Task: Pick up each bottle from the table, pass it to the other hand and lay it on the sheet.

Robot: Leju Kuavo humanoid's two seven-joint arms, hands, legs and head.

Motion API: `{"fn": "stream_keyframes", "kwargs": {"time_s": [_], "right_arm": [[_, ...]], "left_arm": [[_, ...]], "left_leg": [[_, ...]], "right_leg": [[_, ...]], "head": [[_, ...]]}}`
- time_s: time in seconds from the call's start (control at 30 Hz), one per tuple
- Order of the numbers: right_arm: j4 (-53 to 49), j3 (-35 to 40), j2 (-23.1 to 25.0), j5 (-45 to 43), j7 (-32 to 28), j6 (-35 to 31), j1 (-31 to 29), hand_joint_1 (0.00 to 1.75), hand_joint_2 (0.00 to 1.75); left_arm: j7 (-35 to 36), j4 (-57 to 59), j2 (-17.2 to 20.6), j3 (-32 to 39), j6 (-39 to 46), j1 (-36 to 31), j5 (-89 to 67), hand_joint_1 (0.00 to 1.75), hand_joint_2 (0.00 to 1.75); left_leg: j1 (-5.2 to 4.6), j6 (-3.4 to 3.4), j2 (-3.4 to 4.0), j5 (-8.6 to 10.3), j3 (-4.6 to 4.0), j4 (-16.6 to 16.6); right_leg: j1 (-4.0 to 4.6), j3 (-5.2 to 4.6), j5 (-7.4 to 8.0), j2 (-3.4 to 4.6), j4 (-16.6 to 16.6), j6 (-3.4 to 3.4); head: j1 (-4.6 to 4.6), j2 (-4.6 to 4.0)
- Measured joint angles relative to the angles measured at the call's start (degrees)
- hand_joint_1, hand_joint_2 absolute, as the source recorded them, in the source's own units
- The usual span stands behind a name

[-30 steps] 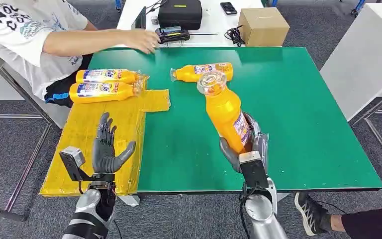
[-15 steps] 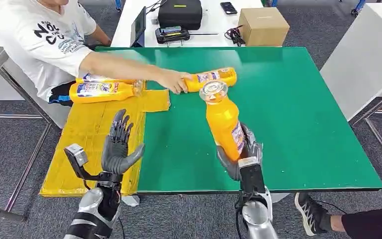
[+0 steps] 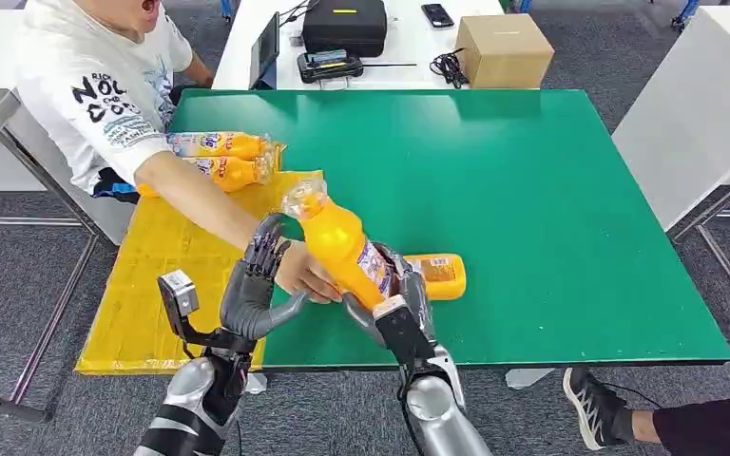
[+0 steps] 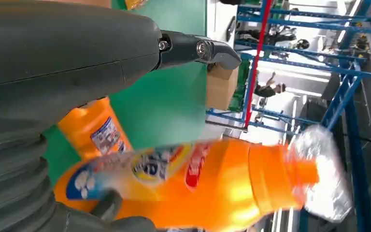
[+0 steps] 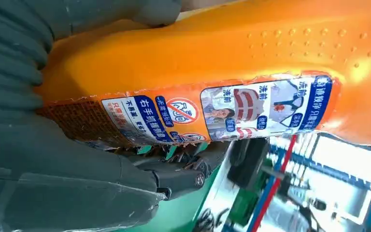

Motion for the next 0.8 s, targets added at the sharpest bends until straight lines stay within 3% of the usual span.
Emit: {"fn": "stream_keyframes", "kwargs": {"time_s": [0.4,0.8], "right_arm": [[5.2,3.7,0.4,2.8,1.1,-0.4,-3.0,1.75,1.75],[13.1,8.9,0.5,6.6,1.3,3.2,-6.6,1.75,1.75]], "left_arm": [[1.1,2.1,0.1,-0.4,-0.4,-0.6,0.5,0.00,1.75],[1.4,5.5,1.0,0.2,-1.7,-3.2,2.3,0.00,1.75]], "left_leg": [[0.00,0.00,0.01,0.00,0.01,0.0],[0.00,-0.01,0.03,0.01,0.01,0.0]], "right_leg": [[0.01,0.00,0.00,0.00,0.0,0.00],[0.01,-0.01,0.00,0.01,0.0,0.00]], "head": [[0.02,0.00],[0.02,0.00]]}}
